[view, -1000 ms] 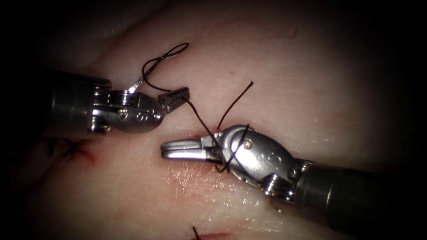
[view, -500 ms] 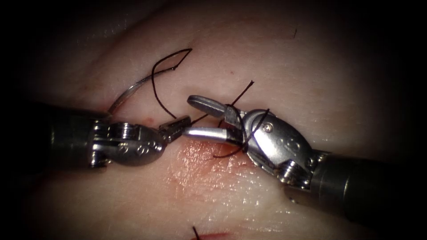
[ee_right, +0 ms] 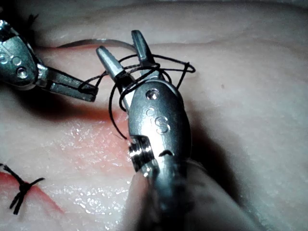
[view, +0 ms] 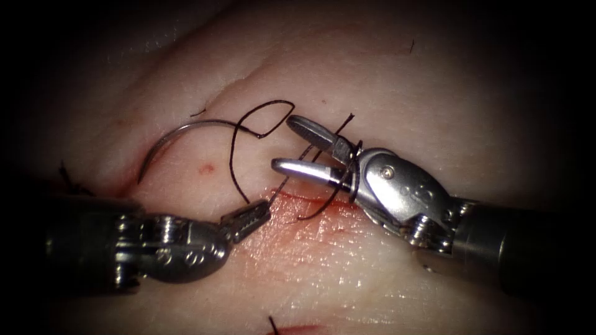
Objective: Wound Closure
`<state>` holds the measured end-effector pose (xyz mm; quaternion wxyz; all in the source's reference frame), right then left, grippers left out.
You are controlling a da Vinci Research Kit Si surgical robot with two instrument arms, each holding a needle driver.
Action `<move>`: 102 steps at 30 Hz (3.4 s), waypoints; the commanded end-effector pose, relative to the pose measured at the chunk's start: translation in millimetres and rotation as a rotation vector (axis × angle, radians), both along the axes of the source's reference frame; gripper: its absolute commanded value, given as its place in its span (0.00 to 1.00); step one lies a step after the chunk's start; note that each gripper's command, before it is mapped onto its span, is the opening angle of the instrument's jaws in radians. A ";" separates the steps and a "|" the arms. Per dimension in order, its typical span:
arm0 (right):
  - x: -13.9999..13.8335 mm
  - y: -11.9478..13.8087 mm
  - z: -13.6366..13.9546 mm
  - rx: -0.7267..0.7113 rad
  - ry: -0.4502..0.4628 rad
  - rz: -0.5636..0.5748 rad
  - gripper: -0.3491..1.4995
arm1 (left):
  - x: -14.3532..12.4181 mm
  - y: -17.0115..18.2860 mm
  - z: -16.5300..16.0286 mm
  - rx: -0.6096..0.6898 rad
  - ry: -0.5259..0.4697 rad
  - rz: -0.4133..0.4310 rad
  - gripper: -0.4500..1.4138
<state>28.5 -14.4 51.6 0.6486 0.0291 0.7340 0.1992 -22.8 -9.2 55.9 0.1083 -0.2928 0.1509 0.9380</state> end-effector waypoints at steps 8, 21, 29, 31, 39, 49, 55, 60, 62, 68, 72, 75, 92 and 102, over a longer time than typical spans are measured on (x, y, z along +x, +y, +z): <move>-0.6 -1.4 1.1 0.053 -0.091 0.071 0.52 | -2.4 0.8 1.7 0.002 0.004 -0.034 0.00; -3.0 -2.3 1.8 0.308 -0.126 0.204 0.24 | -3.2 -0.4 3.8 -0.012 0.027 -0.038 0.00; -3.7 -1.9 2.3 0.362 -0.139 0.245 0.28 | -3.7 -0.5 4.1 -0.006 0.036 -0.038 0.00; -4.2 -1.7 2.8 0.389 -0.137 0.265 0.34 | -4.0 -0.2 4.1 -0.004 0.037 -0.040 0.00; -4.7 -1.0 3.7 0.423 -0.143 0.291 0.51 | -4.5 0.4 4.1 0.001 0.038 -0.043 0.00; -4.1 0.2 4.8 0.480 -0.143 0.332 0.57 | -4.3 1.0 4.3 0.003 0.035 -0.041 0.00; -3.5 0.4 5.7 0.514 -0.137 0.341 0.56 | -4.1 0.9 4.4 0.002 0.034 -0.039 0.00; -2.9 0.3 6.7 0.520 -0.153 0.339 0.54 | -4.0 0.8 4.8 -0.003 0.034 -0.038 0.00; -2.7 0.4 7.1 0.519 -0.157 0.341 0.54 | -4.0 0.9 5.0 -0.004 0.035 -0.038 0.00; -3.1 0.3 7.0 0.519 -0.161 0.337 0.00 | -3.8 1.1 5.2 -0.003 0.034 -0.037 0.00; -2.8 -0.2 6.3 0.521 -0.172 0.389 0.00 | -3.6 1.3 5.1 -0.003 0.038 -0.039 0.00; -2.5 -0.6 6.2 0.519 -0.177 0.408 0.00 | -3.3 1.5 5.0 -0.001 0.043 -0.041 0.00; -1.7 -6.5 6.9 0.536 -0.186 0.378 0.00 | 3.8 8.9 5.2 0.041 0.113 -0.088 0.00; -1.4 -9.3 7.0 0.536 -0.288 0.266 0.00 | 5.6 16.4 5.8 0.052 0.118 -0.114 0.00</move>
